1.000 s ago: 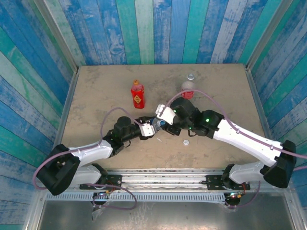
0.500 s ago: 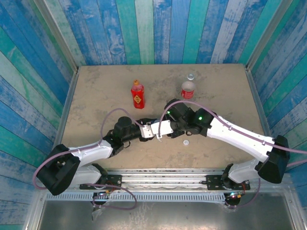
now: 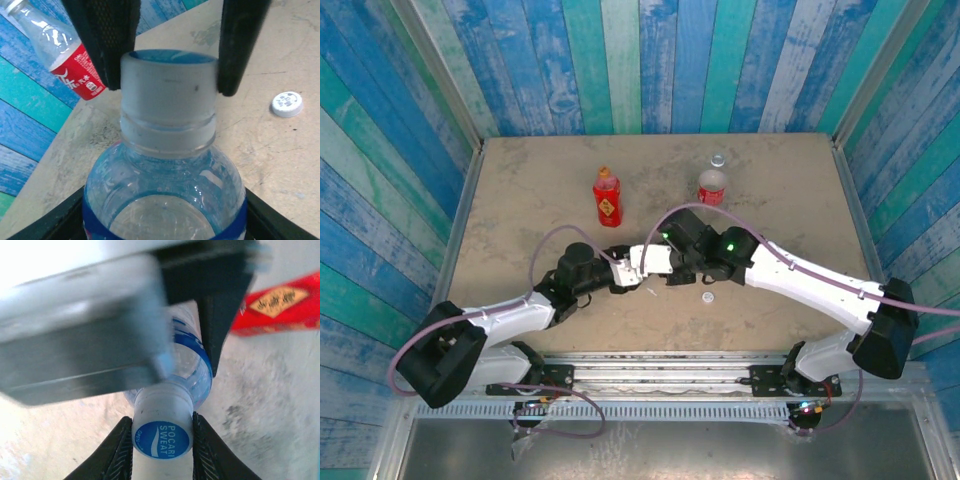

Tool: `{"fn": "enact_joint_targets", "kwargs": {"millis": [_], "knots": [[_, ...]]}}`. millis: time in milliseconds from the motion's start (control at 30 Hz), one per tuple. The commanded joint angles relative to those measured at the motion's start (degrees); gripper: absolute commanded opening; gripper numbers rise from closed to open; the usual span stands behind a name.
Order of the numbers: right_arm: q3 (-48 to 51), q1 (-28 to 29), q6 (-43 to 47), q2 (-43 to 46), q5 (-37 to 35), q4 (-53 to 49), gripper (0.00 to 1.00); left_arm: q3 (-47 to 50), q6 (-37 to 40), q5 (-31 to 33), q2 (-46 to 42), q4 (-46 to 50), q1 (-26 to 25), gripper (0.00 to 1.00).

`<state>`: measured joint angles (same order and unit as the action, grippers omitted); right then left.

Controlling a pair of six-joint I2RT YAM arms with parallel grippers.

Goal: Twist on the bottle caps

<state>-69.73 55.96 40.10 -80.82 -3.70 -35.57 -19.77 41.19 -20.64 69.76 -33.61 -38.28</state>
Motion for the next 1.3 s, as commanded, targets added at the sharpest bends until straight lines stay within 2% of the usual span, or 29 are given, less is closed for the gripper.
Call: {"fn": "enact_joint_targets", "kwargs": {"millis": [0,33,100,133,200,267,333,400,500,567,667,700,767,833,933,1167,1267], "knots": [[0.4,-0.9,-30.8,2.3,-2.0,9.5,0.1,-0.7,0.6,-1.1,-1.6,-0.2,-0.6,0.56],[0.7,-1.0,-39.7,2.5,-1.7,10.3,0.07,-0.8,0.6,-1.1,-1.4,-0.2,-0.5,0.56],[1.2,-1.7,-59.7,2.5,1.1,10.0,0.06,-0.9,0.6,-1.1,-1.3,-0.1,-0.6,0.56],[1.7,-2.2,-65.8,2.6,3.4,10.0,0.07,-1.0,0.7,-1.1,-1.3,0.0,-0.5,0.56],[2.5,-2.7,-73.2,2.7,9.0,10.7,0.11,-1.0,0.8,-1.3,-1.3,0.2,-0.5,0.56],[2.3,-2.9,-72.6,2.9,9.1,9.6,0.18,-1.0,0.8,-1.6,-1.4,0.1,-0.5,0.56],[2.6,-3.7,-66.6,3.5,7.8,7.8,0.3,-1.0,1.0,-1.8,-1.5,0.3,-0.5,0.56],[3.4,-4.5,-56.5,5.1,6.4,6.4,0.43,-1.0,1.1,-1.6,-1.6,0.6,-0.6,0.56],[5.3,-4.7,-36.8,8.6,5.3,5.4,0.52,-0.8,1.2,-1.7,-1.9,0.8,-0.6,0.57],[6.4,-4.6,-22.4,10.4,8.2,4.1,0.54,-0.9,1.3,-1.8,-1.7,0.8,-0.6,0.57],[6.7,-3.8,-0.6,11.7,13.0,-1.1,0.51,-0.9,1.4,-1.9,-1.7,1.0,-0.6,0.57],[7.0,-3.1,5.6,12.0,11.8,-2.2,0.51,-0.9,1.4,-1.8,-1.8,1.1,-0.5,0.57],[7.7,-2.3,11.8,12.1,7.5,-1.1,0.53,-0.9,1.5,-1.8,-1.8,1.3,-0.6,0.57],[7.3,-1.3,17.2,11.4,5.1,-0.8,0.54,-1.0,1.5,-1.8,-1.7,1.3,-0.6,0.57],[6.3,0.0,19.8,9.4,3.3,0.5,0.55,-1.0,1.5,-1.8,-1.6,1.3,-0.6,0.57],[5.8,1.1,19.4,4.2,0.7,2.2,0.53,-1.1,1.5,-1.9,-1.4,1.5,-0.5,0.57],[5.8,1.1,18.6,3.1,-0.5,3.9,0.47,-1.1,1.5,-2.0,-1.4,1.6,-0.6,0.57]]}}
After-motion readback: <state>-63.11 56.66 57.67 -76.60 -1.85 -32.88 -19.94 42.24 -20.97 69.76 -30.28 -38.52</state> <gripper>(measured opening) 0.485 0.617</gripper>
